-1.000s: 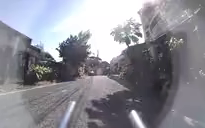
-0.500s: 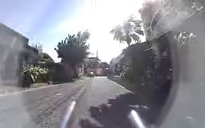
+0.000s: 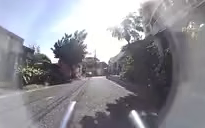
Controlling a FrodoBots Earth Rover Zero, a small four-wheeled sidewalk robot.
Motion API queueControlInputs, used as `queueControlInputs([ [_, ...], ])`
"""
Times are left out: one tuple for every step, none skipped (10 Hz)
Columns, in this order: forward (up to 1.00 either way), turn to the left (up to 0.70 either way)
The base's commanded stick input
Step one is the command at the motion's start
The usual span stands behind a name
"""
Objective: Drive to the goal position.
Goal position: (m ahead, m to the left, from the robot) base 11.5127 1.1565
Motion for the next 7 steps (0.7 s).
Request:
queueControlInputs([
  [0.85,0.00],
  [0.85,0.00],
  [0.85,0.00],
  [0.85,0.00],
  [0.85,0.00],
  [0.85,-0.07],
  [0.85,-0.16],
])
